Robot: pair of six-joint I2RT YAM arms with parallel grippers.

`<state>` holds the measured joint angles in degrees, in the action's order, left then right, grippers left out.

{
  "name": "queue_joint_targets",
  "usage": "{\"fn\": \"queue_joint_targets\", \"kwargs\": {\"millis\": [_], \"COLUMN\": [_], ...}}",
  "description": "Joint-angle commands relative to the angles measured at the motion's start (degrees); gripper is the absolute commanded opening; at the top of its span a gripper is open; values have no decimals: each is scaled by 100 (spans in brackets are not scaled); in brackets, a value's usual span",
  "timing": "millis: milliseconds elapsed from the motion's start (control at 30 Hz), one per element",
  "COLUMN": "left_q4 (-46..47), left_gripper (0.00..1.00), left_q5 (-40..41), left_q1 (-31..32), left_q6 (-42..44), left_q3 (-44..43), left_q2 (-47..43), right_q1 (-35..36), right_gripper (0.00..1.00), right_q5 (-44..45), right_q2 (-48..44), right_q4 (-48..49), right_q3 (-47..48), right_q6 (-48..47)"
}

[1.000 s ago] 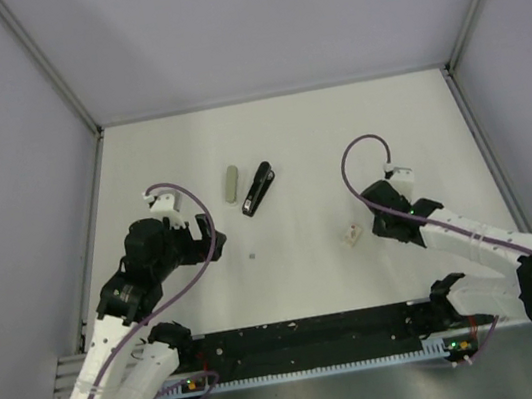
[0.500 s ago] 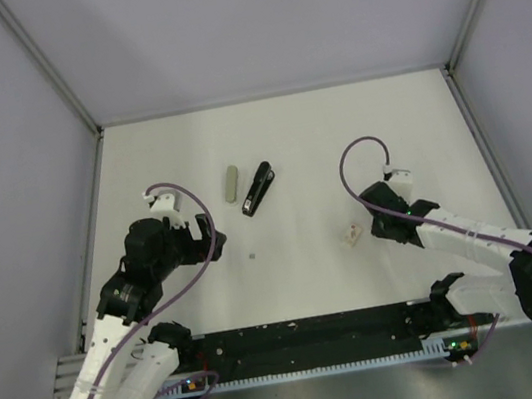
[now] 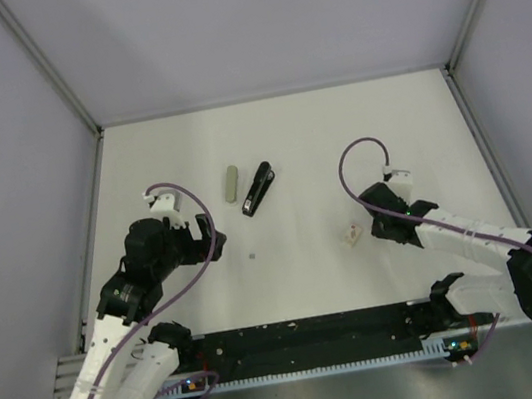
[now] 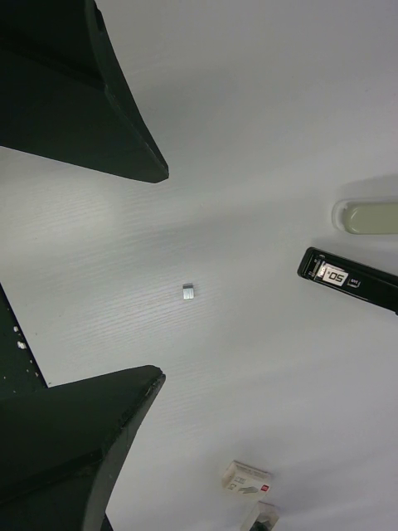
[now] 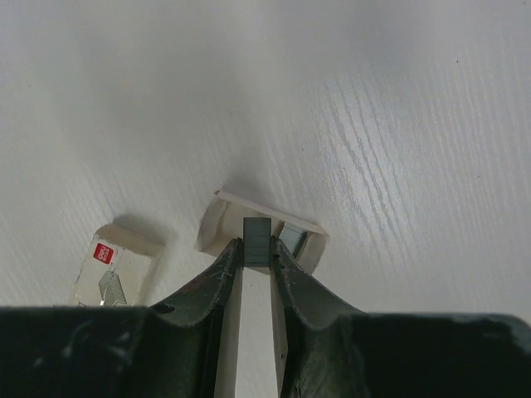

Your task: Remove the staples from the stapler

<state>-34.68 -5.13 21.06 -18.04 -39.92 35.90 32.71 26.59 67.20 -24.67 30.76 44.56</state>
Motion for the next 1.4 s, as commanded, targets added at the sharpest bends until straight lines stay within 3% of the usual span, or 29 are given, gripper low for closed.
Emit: {"fn": "queue_joint_targets", "kwargs": {"millis": [0, 233, 500, 733, 933, 1133, 1367], "left_q4": [242, 233, 242, 242, 260, 277, 225], "left_gripper": [99, 99, 99, 99, 99, 99, 99], "left_q5": [-24, -24, -24, -59, -111, -182, 152], "left_q1": [12, 12, 12, 12, 12, 12, 12], "left_q6": [38, 38, 38, 55, 64, 64, 3], "left_q3": [55, 55, 46, 46, 63, 72, 37], "left_q2": [5, 5, 5, 13, 22, 101, -135], "right_q1": [-72, -63, -63, 60, 534, 1149, 1984], "right_gripper": [21, 37, 39, 40, 41, 41, 41], "right_q5": [250, 259, -100, -1436, -1744, -2632, -3054], "right_q2": [48, -75, -479, -454, 143, 714, 2216], "right_q4": [208, 287, 32, 67, 506, 1349, 2000], "right_q3": [123, 105, 316, 650, 896, 1335, 2319], "right_q6": [-113, -184, -438, -808, -939, -1423, -1818]}}
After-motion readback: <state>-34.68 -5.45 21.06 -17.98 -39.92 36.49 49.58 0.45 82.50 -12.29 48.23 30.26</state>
